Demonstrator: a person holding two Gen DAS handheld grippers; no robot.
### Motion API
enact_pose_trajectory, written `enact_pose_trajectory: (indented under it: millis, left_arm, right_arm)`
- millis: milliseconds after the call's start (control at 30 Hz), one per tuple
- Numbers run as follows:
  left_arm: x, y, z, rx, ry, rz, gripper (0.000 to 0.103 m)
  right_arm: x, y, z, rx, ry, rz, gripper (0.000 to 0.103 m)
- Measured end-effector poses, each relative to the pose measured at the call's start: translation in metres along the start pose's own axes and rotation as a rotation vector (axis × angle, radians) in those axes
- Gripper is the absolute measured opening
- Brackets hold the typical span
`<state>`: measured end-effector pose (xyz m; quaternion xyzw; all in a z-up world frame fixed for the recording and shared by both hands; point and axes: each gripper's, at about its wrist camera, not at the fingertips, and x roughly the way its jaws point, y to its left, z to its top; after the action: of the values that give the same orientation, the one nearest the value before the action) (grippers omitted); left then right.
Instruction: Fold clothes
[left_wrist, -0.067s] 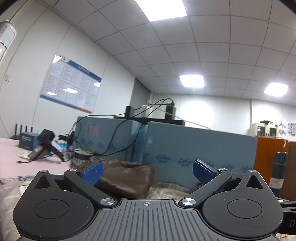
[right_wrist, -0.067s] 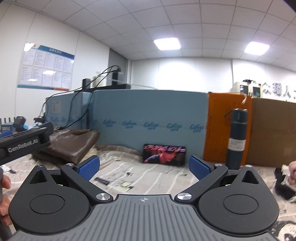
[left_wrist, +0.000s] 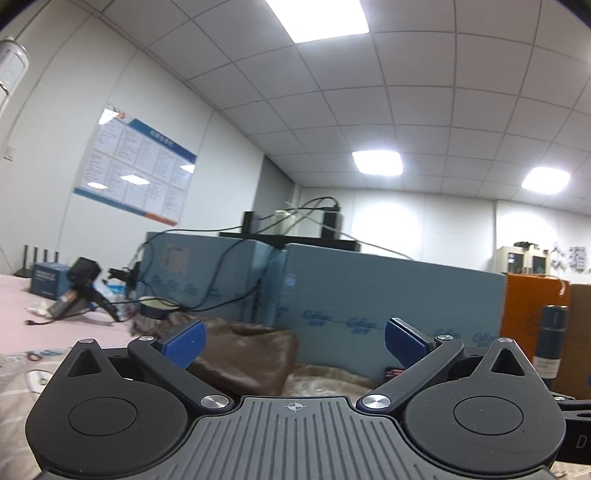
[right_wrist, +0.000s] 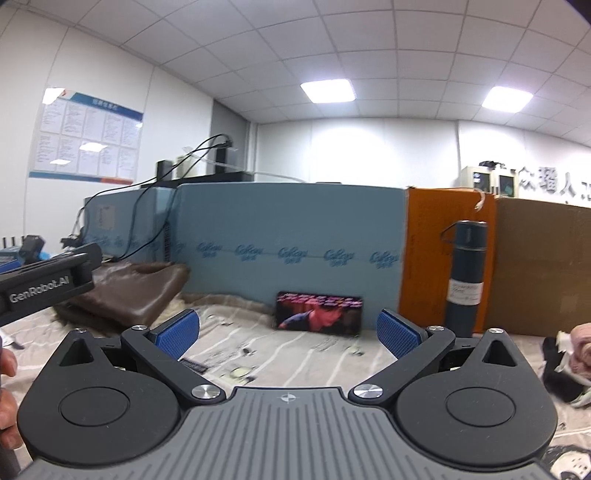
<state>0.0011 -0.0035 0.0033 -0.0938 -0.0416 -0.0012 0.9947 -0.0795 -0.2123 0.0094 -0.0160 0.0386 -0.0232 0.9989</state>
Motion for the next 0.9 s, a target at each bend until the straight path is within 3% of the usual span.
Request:
enact_pose_trajectory:
  millis: [233,333,433,633,733,900]
  left_arm:
    - [0.013,-0.016,0.008,-0.033,0.04,-0.037,0.103]
    - [0.061,-0.049,-0.003,-0.002,0.079,-0.044,0.103]
    - [0.048,-0.097,0.008,0.042,0.033,-0.103,0.103]
    - [0.052,-0.099,-0.009,0.05,0.074,-0.207,0.103]
    - [0.055,-0.095,-0.02,0.081,0.069,-0.213,0.103]
    - [0.065,-0.093,-0.028,0.08,0.126,-0.254,0.103]
  right_arm:
    - [0.013,-0.029,0.005,0.03,0.01,-0.02,0.103]
    - [0.017,-0.026,0.006,0.011,-0.018,-0.058,0.103]
    - [0.019,-0.049,0.0,0.05,-0.017,-0.08,0.103]
    - [0.022,-0.095,-0.01,0.128,-0.015,-0.123,0.103]
    - [0.024,-0.116,-0.015,0.149,-0.009,-0.138,0.103]
    - [0.03,-0.117,-0.031,0.141,0.012,-0.15,0.103]
